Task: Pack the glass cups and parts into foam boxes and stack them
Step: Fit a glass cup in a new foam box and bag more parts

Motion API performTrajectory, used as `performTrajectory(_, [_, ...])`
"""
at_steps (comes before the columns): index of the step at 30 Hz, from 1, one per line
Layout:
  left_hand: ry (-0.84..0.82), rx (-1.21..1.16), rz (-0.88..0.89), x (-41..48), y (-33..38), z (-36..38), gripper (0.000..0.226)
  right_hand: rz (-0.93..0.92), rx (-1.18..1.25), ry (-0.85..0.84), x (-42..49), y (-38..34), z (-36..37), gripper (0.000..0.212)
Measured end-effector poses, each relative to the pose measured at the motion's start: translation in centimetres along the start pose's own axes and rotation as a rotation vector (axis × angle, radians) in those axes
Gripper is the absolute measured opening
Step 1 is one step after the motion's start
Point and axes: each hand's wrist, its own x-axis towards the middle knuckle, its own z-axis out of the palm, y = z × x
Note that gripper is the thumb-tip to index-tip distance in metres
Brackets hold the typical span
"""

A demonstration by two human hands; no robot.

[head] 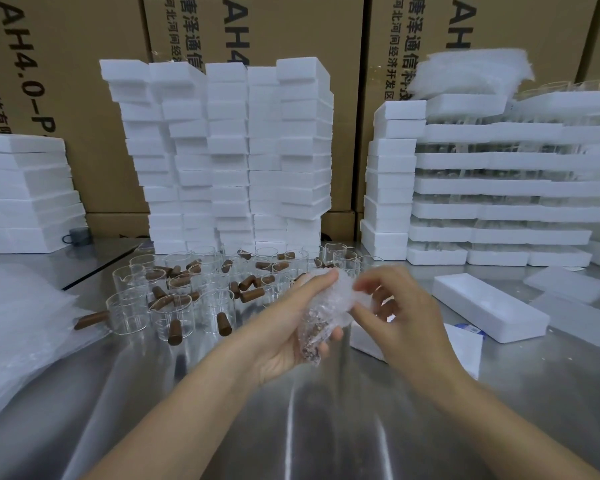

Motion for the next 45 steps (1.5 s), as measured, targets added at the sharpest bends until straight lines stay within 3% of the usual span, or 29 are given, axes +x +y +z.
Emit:
performTrajectory(5, [0.008, 0.047, 0.064, -0.5, -0.2, 0.9, 0.051, 0.100, 0.078, -0.018, -0.6, -0.2, 0.7, 0.025])
performTrajectory(8, [0.000, 0.064, 0.095, -0.7, -0.2, 1.3, 0.045, 0.132, 0.119, -0.183, -0.7, -0.6, 0.8, 0.015])
performTrajectory(11, [0.026, 0.109, 0.104, -0.9, -0.3, 1.6, 0.048, 0.222, 0.298, -0.386, -0.5, -1.2, 0.4, 0.023])
performTrajectory(14, [0.038, 0.118, 0.104, -0.8, -0.5, 1.7, 0.046, 0.240, 0.325, -0.464, -0.1, -1.3, -0.4, 0.026])
performTrajectory(20, [0.152, 0.026, 0.161, -0.3, -0.7, 1.8, 0.052, 0.296, 0.232, -0.161, -0.4, -0.7, 0.5, 0.036])
performTrajectory(23, [0.149, 0.004, 0.157, -0.3, -0.9, 1.6, 0.056, 0.312, 0.227, -0.385, -0.5, -0.9, 0.4, 0.024])
performTrajectory(26, [0.095, -0.021, 0.110, -0.2, -0.9, 1.6, 0.038, 0.320, 0.204, -0.539, -0.5, -1.0, 0.1, 0.024])
performTrajectory(31, [0.062, 0.162, 0.146, -0.3, -0.7, 1.3, 0.030, 0.307, 0.259, -0.432, 0.3, 0.2, -0.7, 0.032])
performTrajectory(35, [0.127, 0.396, 0.210, -0.4, -0.5, 0.6, 0.047, 0.270, 0.260, -0.401, 0.6, 1.0, -0.8, 0.032])
performTrajectory(42, [0.158, 0.577, 0.280, -0.1, -0.1, -0.7, 0.058, 0.092, 0.081, -0.326, 0.4, 1.6, -0.5, 0.028])
performTrajectory(45, [0.221, 0.666, 0.348, 0.3, -0.4, -1.0, 0.060, 0.040, 0.003, -0.344, 0.5, 2.0, -1.0, 0.038])
